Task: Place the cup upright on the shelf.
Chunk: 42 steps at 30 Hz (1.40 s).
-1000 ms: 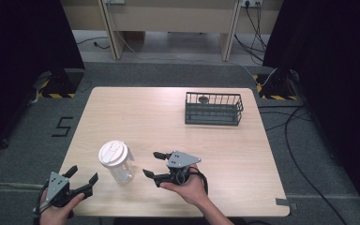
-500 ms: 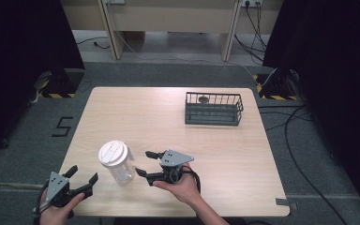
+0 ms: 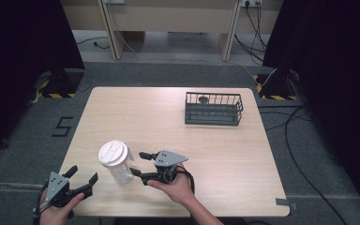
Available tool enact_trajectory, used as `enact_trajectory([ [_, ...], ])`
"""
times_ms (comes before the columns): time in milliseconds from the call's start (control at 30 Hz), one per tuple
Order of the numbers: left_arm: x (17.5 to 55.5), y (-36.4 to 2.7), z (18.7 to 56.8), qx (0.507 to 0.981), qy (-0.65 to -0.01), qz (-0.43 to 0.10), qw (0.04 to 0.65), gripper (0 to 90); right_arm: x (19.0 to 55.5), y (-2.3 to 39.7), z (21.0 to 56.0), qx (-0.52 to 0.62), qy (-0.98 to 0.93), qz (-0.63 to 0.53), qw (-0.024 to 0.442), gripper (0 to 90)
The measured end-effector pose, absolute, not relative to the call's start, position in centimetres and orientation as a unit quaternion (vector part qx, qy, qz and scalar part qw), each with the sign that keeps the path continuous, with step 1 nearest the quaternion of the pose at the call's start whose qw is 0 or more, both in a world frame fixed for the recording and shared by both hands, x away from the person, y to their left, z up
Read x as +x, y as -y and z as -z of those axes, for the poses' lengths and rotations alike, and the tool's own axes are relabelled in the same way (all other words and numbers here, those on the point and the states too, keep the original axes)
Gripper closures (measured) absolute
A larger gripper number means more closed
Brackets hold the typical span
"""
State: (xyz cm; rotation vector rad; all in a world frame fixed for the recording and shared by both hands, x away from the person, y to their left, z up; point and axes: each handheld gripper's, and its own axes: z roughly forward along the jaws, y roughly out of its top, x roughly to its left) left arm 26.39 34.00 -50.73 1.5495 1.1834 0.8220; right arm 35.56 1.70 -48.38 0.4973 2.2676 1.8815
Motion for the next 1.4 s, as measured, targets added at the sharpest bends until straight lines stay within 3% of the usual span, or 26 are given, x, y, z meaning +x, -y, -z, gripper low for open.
enact_trajectory([
  [667,26.3,-34.0,50.7,0.638,-0.488,-0.338,0.491,14.9,36.0,-4.8,49.6,0.158,-0.771,-0.613,0.068,16.6],
  [1400,26.4,-34.1,50.8,0.636,-0.49,-0.335,0.493,14.9,36.7,-7.9,50.8,0.151,-0.78,-0.604,0.065,14.5],
])
